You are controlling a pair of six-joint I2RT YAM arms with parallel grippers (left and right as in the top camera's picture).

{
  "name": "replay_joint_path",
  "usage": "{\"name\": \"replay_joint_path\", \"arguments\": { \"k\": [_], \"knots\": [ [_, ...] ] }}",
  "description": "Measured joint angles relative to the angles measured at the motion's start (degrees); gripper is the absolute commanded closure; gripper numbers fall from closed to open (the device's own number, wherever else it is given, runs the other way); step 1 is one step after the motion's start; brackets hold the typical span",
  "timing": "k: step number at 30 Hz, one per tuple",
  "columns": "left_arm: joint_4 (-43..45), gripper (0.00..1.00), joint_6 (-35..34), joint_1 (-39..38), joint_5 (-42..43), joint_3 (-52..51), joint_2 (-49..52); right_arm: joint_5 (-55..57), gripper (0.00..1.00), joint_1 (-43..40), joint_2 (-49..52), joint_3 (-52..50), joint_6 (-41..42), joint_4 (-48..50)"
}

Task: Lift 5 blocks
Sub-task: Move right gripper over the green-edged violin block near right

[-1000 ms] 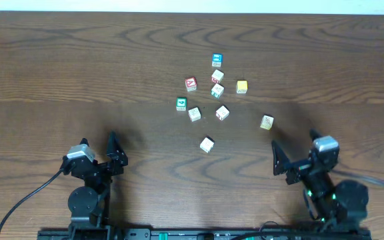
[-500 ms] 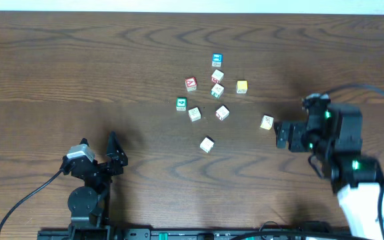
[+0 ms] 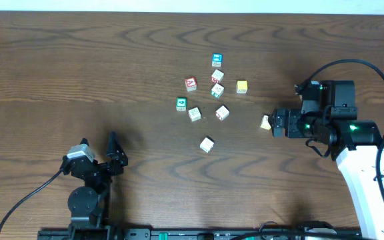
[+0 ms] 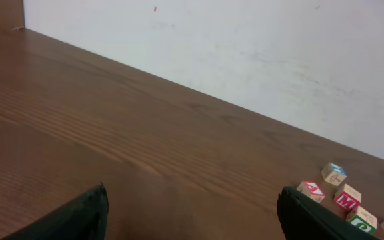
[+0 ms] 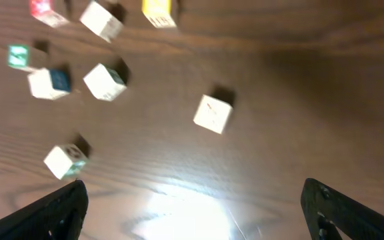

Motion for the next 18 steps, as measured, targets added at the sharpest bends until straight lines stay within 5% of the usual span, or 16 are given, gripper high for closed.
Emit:
{"name": "replay_joint_path", "arguments": {
  "k": [9, 18],
  "knots": [
    [0.00, 0.19, 0.00, 0.00, 0.00, 0.00, 0.00, -1.86, 0.11, 0.02, 1.95, 0.02, 1.03, 3.10],
    [0.02, 0.18, 0.00, 0.00, 0.02, 0.00, 0.00, 1.22, 0.18, 0.63, 15.47, 0.11, 6.58, 6.60]
  ]
}}
